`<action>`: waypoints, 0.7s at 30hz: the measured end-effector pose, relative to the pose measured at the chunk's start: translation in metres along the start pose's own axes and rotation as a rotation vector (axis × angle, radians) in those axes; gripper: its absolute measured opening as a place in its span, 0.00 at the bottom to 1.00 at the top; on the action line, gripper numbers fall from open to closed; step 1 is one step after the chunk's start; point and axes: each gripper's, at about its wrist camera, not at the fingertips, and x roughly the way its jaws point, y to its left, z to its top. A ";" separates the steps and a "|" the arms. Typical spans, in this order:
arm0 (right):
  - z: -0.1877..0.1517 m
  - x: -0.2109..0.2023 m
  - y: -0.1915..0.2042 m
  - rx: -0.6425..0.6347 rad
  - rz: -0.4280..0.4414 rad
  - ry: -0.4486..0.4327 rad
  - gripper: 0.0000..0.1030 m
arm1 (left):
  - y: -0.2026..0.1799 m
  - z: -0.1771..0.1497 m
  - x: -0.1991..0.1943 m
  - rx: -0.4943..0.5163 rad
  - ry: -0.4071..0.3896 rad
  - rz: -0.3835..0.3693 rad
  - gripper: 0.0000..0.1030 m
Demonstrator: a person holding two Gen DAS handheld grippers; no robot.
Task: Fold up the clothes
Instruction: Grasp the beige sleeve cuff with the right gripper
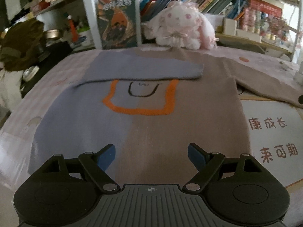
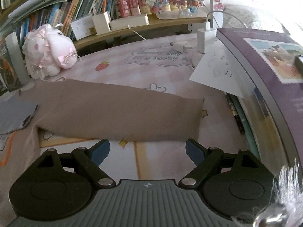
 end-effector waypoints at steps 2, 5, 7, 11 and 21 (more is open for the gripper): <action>0.003 0.007 -0.005 0.019 0.009 0.016 0.84 | -0.003 -0.001 -0.003 -0.010 0.010 0.022 0.84; 0.005 0.014 -0.011 0.055 0.019 0.038 0.84 | -0.008 -0.002 -0.007 -0.002 0.017 0.045 0.84; 0.004 0.015 -0.012 0.061 0.013 0.032 0.83 | -0.012 -0.003 -0.009 0.008 0.024 0.056 0.84; 0.007 0.018 -0.009 0.047 0.008 0.022 0.78 | -0.018 -0.006 -0.014 0.026 0.037 0.073 0.84; 0.015 0.026 -0.028 0.261 0.130 -0.042 0.43 | -0.020 -0.010 -0.021 0.023 0.053 0.112 0.84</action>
